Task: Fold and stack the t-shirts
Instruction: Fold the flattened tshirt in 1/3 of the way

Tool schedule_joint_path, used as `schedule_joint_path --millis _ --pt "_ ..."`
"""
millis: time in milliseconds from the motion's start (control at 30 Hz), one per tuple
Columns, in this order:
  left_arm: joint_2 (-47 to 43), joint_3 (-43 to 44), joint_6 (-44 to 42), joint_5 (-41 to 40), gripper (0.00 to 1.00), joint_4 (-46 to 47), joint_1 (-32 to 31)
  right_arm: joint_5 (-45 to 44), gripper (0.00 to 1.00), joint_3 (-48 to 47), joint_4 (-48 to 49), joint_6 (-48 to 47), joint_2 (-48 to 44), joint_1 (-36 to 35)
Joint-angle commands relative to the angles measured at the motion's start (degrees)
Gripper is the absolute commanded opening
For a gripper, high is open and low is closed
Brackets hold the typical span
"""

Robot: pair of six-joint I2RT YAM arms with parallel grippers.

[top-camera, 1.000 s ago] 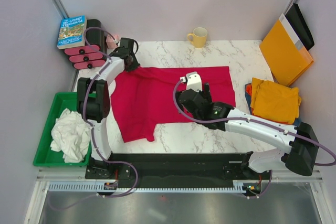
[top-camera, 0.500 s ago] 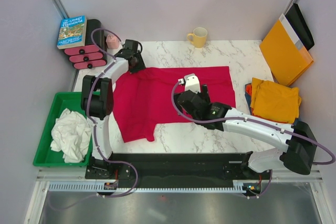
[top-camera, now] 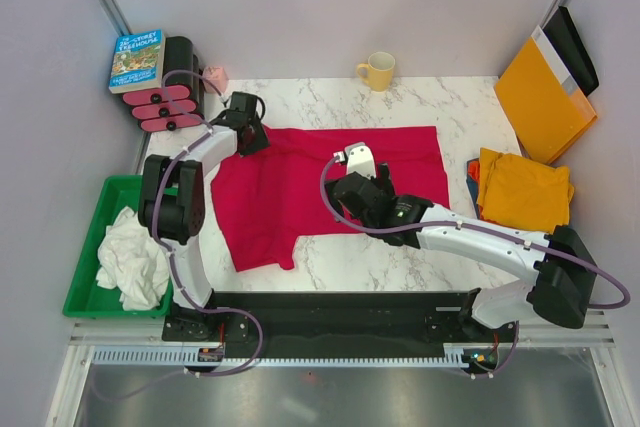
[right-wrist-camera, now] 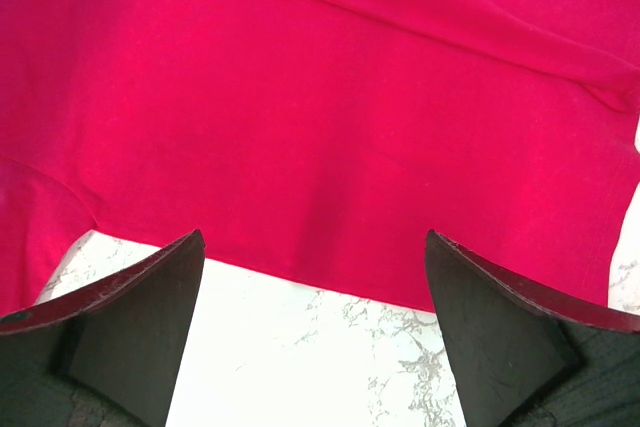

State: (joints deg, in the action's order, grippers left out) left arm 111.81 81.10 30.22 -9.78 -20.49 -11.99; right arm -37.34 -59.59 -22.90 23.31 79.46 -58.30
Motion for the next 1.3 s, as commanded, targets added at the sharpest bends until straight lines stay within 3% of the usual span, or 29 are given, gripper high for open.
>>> schedule_joint_path --millis 0,267,500,633,667,800,1267 --pt "0.3 0.1 2.0 1.3 0.41 1.7 0.2 -0.2 0.98 -0.3 1.8 0.3 -0.4 -0.3" --pt "5.6 5.0 2.1 0.4 0.26 -0.9 0.2 -0.4 0.98 0.8 1.4 0.8 -1.1 -0.3" --pt "7.4 7.0 2.0 -1.7 0.36 -3.2 0.2 -1.2 0.98 0.6 1.0 -0.1 -0.7 -0.2" --pt "9.0 9.2 1.4 -1.7 0.20 -3.6 0.2 -0.9 0.98 0.2 1.1 -0.4 0.0 -0.2" --pt "9.0 9.3 1.6 -1.9 0.10 -3.6 0.2 -0.7 0.98 0.2 1.1 -0.4 0.1 -0.3" --pt "7.4 8.8 1.6 -1.6 0.02 -1.9 -0.1 -0.5 0.98 0.3 1.1 -0.5 0.3 -0.2" --pt "8.3 15.7 -0.2 1.8 0.02 -0.1 -3.1 0.5 0.98 1.0 1.1 0.6 0.8 -0.2"
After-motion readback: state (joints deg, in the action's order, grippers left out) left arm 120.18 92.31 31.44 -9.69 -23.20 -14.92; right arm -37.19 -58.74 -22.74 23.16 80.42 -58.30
